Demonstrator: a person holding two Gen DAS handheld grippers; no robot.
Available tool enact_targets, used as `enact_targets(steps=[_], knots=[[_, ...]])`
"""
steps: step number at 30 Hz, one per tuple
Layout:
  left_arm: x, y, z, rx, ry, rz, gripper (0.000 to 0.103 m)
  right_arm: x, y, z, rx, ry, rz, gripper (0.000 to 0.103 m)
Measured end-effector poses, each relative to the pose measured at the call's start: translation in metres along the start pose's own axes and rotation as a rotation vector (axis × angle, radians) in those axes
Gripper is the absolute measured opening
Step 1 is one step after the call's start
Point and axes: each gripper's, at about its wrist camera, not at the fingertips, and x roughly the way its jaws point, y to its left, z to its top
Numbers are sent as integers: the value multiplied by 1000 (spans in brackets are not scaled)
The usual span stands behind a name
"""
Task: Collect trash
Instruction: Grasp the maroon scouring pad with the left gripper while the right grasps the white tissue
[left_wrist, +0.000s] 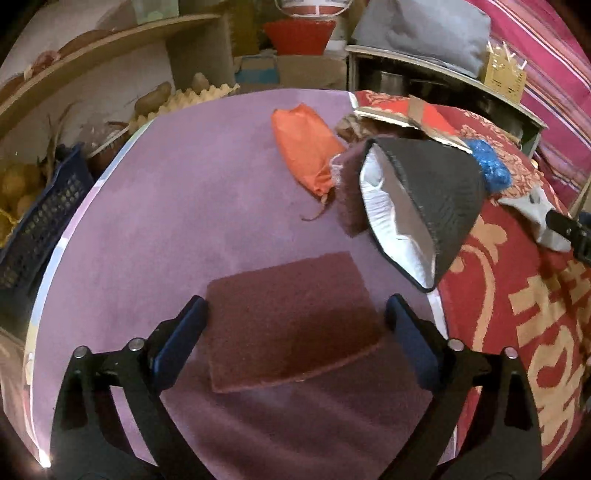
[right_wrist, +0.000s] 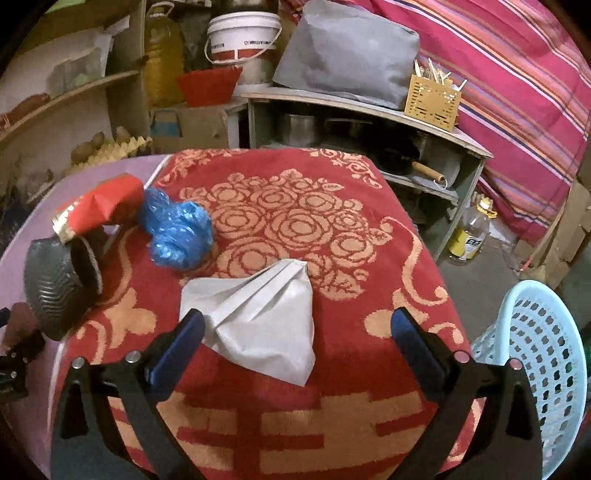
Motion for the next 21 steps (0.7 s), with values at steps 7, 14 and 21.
enact_targets(steps=[7,14,21], knots=[[-2,7,0,-21,-16,-14,86,9,-1,-1,10,59,26,99],[-7,2,1,7,-31,12,85,6,12,-7,-72,66,-9,99],[-15,1,6,22,-67,30,85,8,6,-7,-58,75,92,49]])
